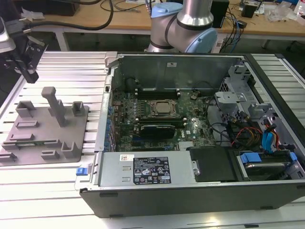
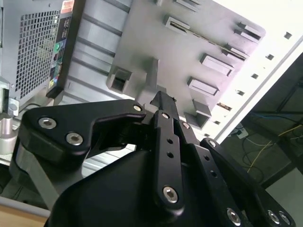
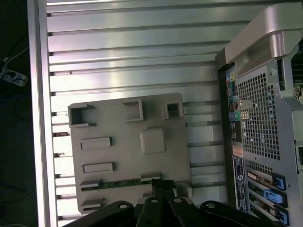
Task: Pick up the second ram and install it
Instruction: 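Reach for the second ram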
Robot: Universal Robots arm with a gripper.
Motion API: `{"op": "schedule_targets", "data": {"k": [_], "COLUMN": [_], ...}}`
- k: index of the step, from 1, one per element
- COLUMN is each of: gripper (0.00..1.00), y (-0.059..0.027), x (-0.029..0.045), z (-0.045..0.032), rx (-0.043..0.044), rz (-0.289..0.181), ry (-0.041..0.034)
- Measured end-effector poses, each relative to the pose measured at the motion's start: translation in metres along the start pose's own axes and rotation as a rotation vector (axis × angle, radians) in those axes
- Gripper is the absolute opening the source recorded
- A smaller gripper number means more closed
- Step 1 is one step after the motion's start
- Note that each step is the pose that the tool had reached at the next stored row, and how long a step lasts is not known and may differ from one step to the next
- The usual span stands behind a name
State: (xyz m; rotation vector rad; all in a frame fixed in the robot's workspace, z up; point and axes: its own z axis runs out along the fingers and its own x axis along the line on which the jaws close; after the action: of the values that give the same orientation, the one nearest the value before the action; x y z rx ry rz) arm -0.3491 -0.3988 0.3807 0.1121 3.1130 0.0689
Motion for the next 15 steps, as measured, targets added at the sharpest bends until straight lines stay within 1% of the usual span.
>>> {"op": "schedule_targets", "data": {"k": [2,5,9,13,15], "gripper": [0.08,0.08,0.08,0.08,0.08], "y": [-0.0004,-0.0013,-0.0021,-0.0022,-0.0025], "x": [0.0036,0.0110,0.0172,0.0177,0.0189], "z": [0.0020,0.0076,0.0134,0.0140,0.0161], "rx": [0.0000,0.0000,0.0000,0.0000,0.0000], "rz": [0.000,0.000,-0.001,-0.001,-0.001], "ry": [0.0000,-0.0001,0.0000,0.0001,0.0001]}}
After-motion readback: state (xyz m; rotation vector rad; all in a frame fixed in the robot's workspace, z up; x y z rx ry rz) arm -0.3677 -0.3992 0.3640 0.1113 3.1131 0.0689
